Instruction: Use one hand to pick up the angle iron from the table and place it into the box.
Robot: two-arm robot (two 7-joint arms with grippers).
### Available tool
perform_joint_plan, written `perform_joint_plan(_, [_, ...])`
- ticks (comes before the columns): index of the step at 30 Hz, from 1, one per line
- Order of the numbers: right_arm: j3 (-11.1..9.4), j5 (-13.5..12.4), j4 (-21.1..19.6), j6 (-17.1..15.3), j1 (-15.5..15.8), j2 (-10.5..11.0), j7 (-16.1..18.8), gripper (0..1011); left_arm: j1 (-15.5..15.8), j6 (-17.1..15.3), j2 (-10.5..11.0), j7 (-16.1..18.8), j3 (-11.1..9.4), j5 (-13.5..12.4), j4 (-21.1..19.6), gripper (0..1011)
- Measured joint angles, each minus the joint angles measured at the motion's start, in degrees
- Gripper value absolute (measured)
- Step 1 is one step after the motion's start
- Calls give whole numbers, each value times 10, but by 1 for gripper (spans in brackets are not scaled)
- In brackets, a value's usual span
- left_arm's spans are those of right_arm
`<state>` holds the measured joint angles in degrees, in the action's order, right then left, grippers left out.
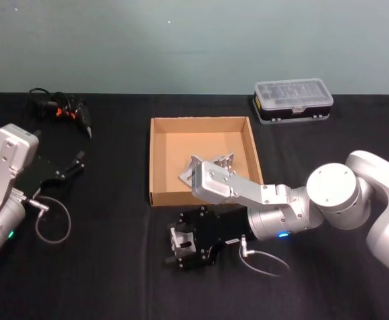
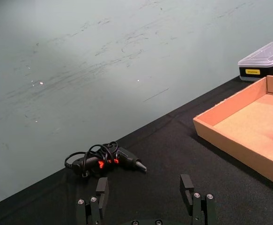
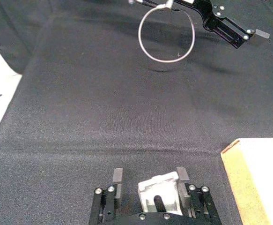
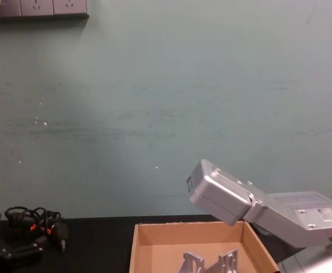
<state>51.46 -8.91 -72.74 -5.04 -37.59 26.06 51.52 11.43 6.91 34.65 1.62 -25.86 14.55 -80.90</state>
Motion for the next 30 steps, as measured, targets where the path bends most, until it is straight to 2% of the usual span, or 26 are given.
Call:
perform_joint_plan(6, [-1, 0, -4, 0, 3, 3, -2, 567, 0, 0, 0, 0, 0, 0, 0, 1000])
perform_joint_plan(7, [-2, -1, -4, 0, 3, 4, -3, 508, 0, 0, 0, 0, 0, 0, 0, 1000])
perform_joint_plan(10, [-3, -1, -6, 1, 5, 5, -5, 452, 0, 0, 0, 0, 0, 0, 0, 1000])
perform_joint_plan(17, [-17, -11, -27, 2, 15, 15, -15, 452, 0, 0, 0, 0, 0, 0, 0, 1000])
perform_joint_plan(22, [-39, -24, -61, -1, 33, 31, -40, 452, 0, 0, 0, 0, 0, 0, 0, 1000])
perform_joint_plan(24, [-61, -31, -87, -4, 51, 43, -69, 452, 0, 0, 0, 0, 0, 0, 0, 1000])
perform_joint_plan(25, [-61, -31, -87, -4, 51, 43, -69, 452, 0, 0, 0, 0, 0, 0, 0, 1000])
perform_joint_plan(28, [-93, -41, -118, -11, 73, 56, -109, 452, 0, 0, 0, 0, 0, 0, 0, 1000])
perform_joint_plan(30, [-107, -45, -128, -15, 83, 60, -126, 452, 0, 0, 0, 0, 0, 0, 0, 1000])
